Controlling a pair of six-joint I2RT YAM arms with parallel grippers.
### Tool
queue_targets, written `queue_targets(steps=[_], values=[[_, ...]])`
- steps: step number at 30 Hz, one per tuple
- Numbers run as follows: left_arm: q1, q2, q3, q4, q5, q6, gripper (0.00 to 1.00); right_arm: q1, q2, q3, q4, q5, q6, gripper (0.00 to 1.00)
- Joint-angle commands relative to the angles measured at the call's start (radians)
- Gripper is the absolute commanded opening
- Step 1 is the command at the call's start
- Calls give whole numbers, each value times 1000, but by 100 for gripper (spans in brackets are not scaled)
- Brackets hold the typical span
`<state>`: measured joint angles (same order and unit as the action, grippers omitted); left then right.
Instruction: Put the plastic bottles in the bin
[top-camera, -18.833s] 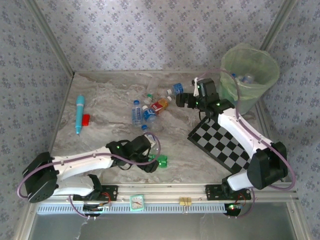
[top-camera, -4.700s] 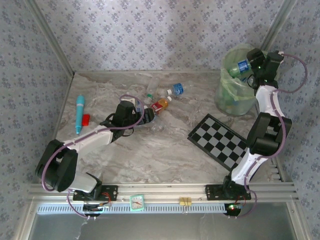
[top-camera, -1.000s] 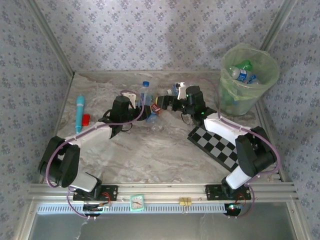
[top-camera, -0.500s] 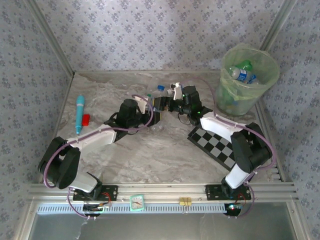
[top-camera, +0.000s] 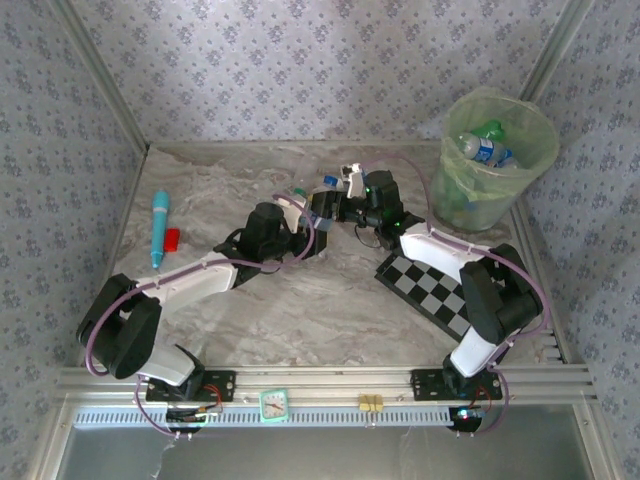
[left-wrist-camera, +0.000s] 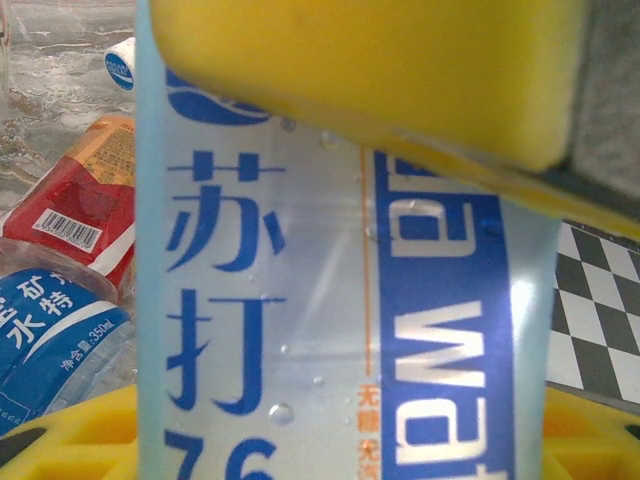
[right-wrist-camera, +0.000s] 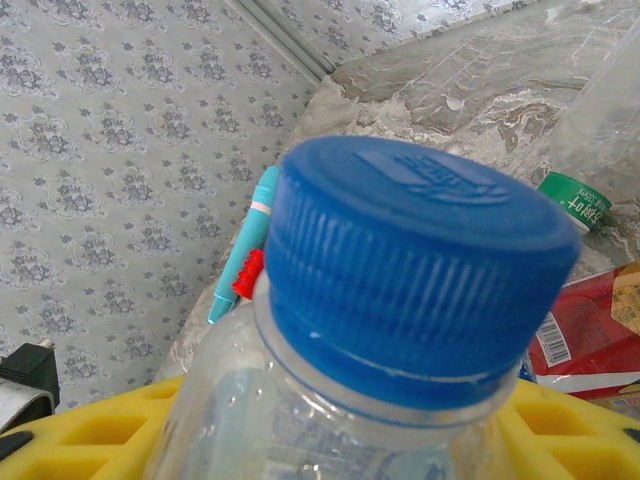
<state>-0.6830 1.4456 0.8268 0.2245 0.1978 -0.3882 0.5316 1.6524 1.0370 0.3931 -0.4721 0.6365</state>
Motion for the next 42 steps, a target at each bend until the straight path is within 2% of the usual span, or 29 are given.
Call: queue_targets(steps=[1,4,6,10,14,17,21,26,32,38,42], values=[[-9,-39,23,14,-12,11,59,-4,12,22,11,-17,-20,53],[-9,-45,15,10,-69,-6,78,-5,7,27,-22,2,-18,52],[-9,-59,3,3,-149,-27,89,-13,-2,31,-54,11,-30,52],[-3,-97,-22,-32,-315,-78,100,-54,-53,50,-169,48,-86,51],[11,-116,-35,-74,-422,-125,100,-112,-125,113,-336,107,-199,51],[17,-104,-19,-144,-490,-157,100,-163,-158,235,-482,143,-308,51],[27,-91,-17,-175,-504,-193,100,-223,-182,392,-647,221,-447,51],[40,-84,-30,-161,-489,-217,100,-318,-218,500,-701,314,-575,51],[55,-75,-31,-159,-468,-220,100,-464,-250,589,-695,386,-593,51],[64,-71,-36,-157,-446,-230,100,-569,-241,612,-637,576,-654,50],[66,-81,-54,-134,-446,-232,100,-609,-188,658,-691,678,-726,50]])
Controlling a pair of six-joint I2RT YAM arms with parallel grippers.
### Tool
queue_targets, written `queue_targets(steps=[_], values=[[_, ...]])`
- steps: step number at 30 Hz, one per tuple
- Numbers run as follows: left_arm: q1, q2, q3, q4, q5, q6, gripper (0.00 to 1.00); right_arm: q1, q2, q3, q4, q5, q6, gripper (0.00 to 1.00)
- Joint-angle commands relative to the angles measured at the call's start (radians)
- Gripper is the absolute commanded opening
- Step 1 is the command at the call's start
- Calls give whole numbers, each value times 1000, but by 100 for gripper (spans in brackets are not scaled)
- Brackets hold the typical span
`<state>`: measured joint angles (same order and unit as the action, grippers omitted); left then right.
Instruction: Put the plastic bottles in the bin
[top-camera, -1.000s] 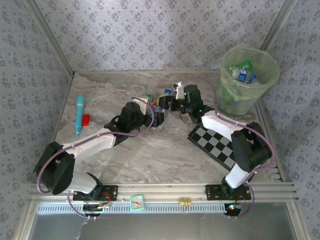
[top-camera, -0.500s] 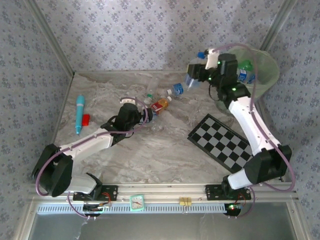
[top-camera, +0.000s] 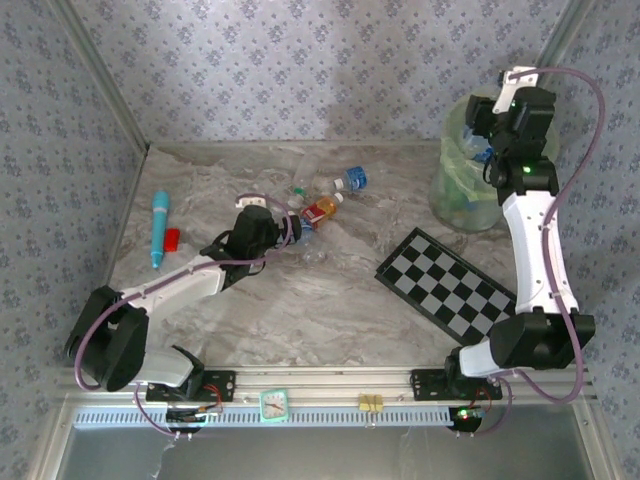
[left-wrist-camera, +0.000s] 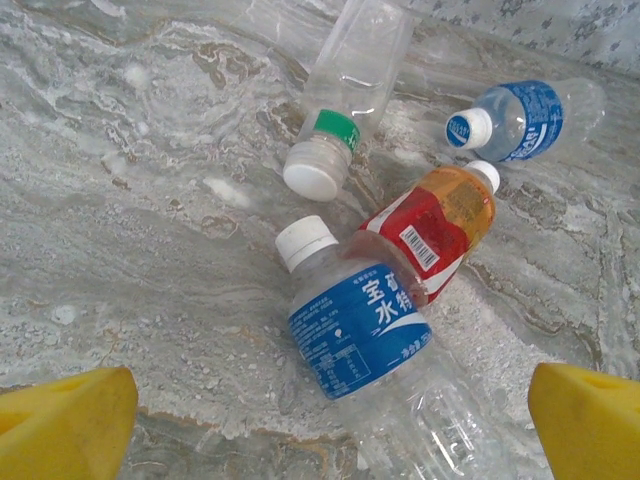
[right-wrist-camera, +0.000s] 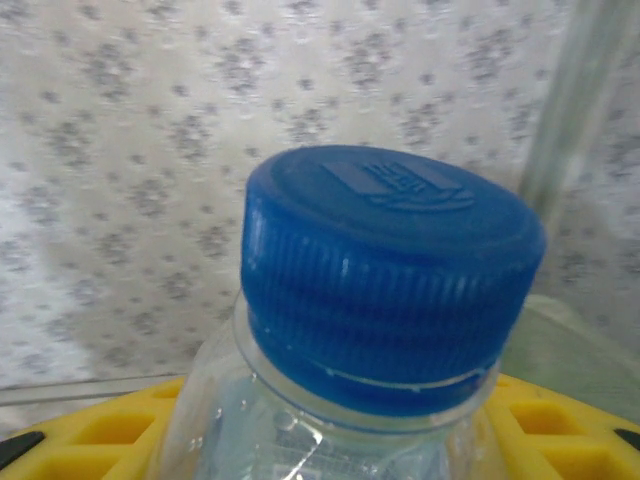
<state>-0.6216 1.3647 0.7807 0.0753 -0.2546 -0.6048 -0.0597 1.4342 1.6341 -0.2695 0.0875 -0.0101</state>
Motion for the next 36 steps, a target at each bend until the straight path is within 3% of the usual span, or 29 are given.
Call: queue_targets(steps=[1,11,18,26,29,33,34,36], values=[[5,0,-8,17,5,-15,100,-28,46,75,-54,131,-87,50],[7,30,28,26,41,-11,100,-176,196,196,-238,73,-3,49],[8,33,23,19,35,-23,100,-198,325,338,-448,33,26,49],[13,33,26,6,39,-18,100,-215,383,379,-537,12,86,52],[15,36,24,7,40,-21,100,-215,387,379,-541,23,105,61],[16,40,28,10,55,-21,100,-209,382,388,-531,47,107,88],[15,39,27,10,58,-20,100,-206,380,393,-526,56,107,98],[16,36,29,7,59,-18,100,-203,368,408,-519,81,104,100]])
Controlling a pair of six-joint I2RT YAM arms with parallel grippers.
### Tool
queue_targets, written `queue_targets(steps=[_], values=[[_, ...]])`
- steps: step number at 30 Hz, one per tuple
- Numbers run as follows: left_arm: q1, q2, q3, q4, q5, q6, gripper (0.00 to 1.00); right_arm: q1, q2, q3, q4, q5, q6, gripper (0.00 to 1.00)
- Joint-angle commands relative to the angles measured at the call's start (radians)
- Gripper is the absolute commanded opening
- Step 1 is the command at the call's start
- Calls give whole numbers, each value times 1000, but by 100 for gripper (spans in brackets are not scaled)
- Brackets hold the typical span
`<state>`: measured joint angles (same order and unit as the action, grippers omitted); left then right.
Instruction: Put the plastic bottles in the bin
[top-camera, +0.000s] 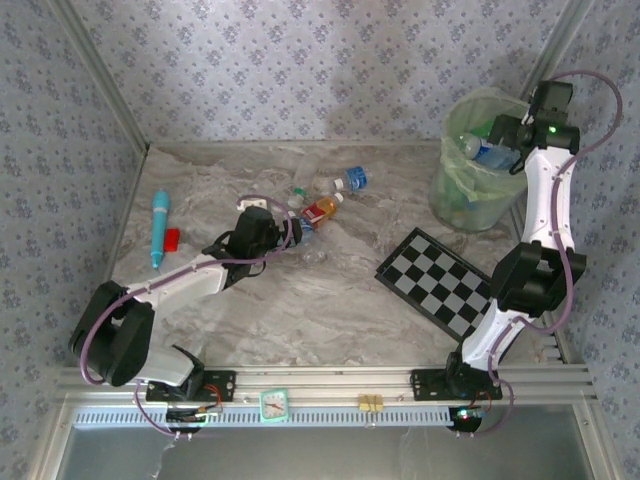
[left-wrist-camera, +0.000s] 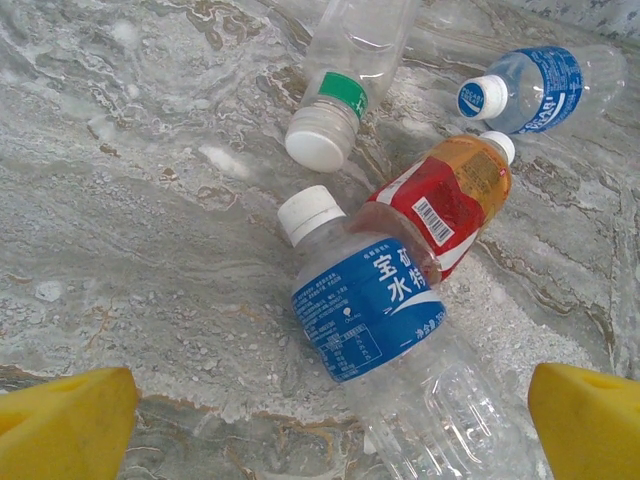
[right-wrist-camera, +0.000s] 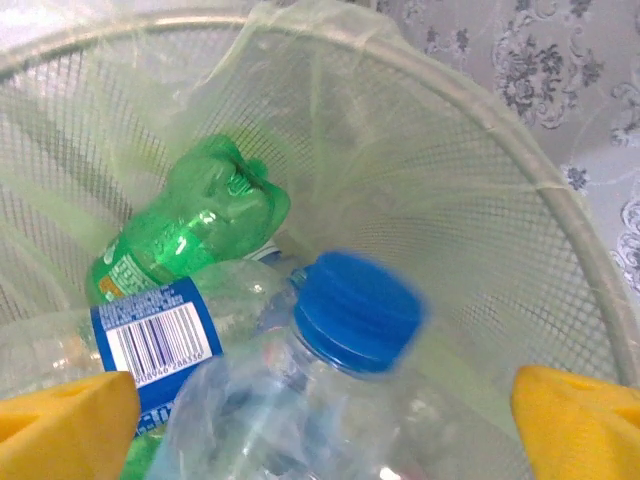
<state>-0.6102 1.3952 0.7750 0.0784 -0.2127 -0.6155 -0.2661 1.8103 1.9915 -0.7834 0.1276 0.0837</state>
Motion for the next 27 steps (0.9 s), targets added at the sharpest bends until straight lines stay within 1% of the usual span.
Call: queue_targets(steps=[1,7,10,13,16,19,22,24,27], values=[[3,2,35,4,18,-7,100,5,-15,58,0,50,9,100],[4,6,29,12,15,-18,100,42,-100,43,64,87,-18,100],[5,14,30,17,26,-19,100,87,-159,-3,102,111,-49,100],[4,23,33,17,38,-23,100,129,-224,-78,148,98,-54,100],[4,34,35,12,52,-41,100,169,-300,-164,218,40,-28,100],[-7,53,38,14,64,-75,100,207,-374,-283,295,-75,37,100],[-34,86,57,1,65,-95,99,261,-443,-457,418,-177,105,100],[-53,113,83,-25,52,-109,99,317,-481,-572,493,-191,132,100],[-77,148,121,-65,39,-125,99,405,-518,-698,573,-188,162,100]])
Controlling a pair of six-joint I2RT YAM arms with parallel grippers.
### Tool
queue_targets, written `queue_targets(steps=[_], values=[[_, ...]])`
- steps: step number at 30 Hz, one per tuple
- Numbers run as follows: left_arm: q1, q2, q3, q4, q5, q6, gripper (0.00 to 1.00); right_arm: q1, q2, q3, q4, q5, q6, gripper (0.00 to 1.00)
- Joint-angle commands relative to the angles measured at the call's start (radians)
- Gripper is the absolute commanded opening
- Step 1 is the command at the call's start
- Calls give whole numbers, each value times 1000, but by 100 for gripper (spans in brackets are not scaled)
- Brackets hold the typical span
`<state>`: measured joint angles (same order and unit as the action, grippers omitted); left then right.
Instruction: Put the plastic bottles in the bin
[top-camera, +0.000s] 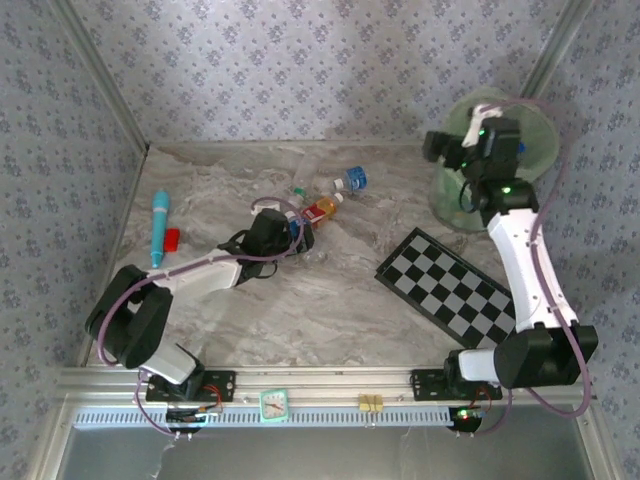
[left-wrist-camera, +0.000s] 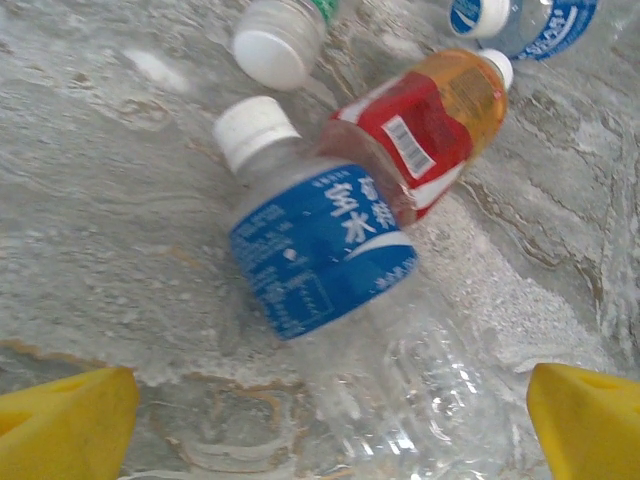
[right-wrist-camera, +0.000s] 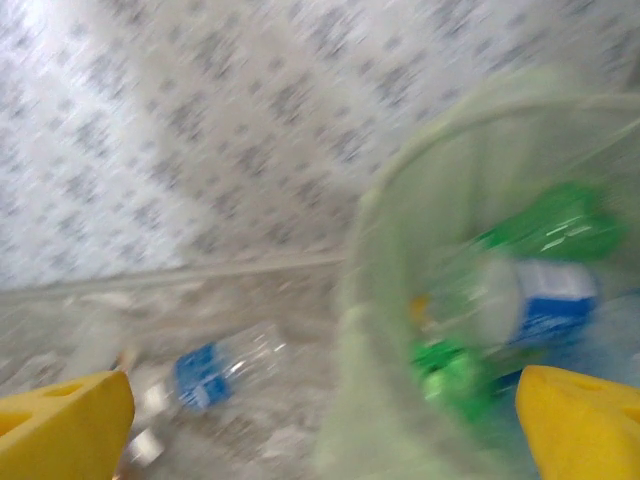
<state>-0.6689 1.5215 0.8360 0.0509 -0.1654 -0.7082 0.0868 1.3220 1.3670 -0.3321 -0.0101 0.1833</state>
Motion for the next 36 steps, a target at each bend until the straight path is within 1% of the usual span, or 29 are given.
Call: queue_targets(steps=[1,7,12,16,19,30,36], values=[[-28,32,71,-45,-11,-34,99,82,-39,-110,144,-47,71,100],[-55,104,134,-114,-42,-58,100,239,-64,-302,248,43,149,100],[-57,179,207,-192,-35,-69,100,303,-50,-373,325,52,197,100],[-58,235,242,-221,-16,-74,100,314,-27,-349,286,67,185,100],[-57,265,259,-248,-24,-74,100,315,-23,-347,285,71,183,100],[-44,275,229,-268,-73,-68,99,317,14,-342,291,59,196,100],[-40,278,212,-244,-55,-63,94,318,33,-330,290,53,201,100]])
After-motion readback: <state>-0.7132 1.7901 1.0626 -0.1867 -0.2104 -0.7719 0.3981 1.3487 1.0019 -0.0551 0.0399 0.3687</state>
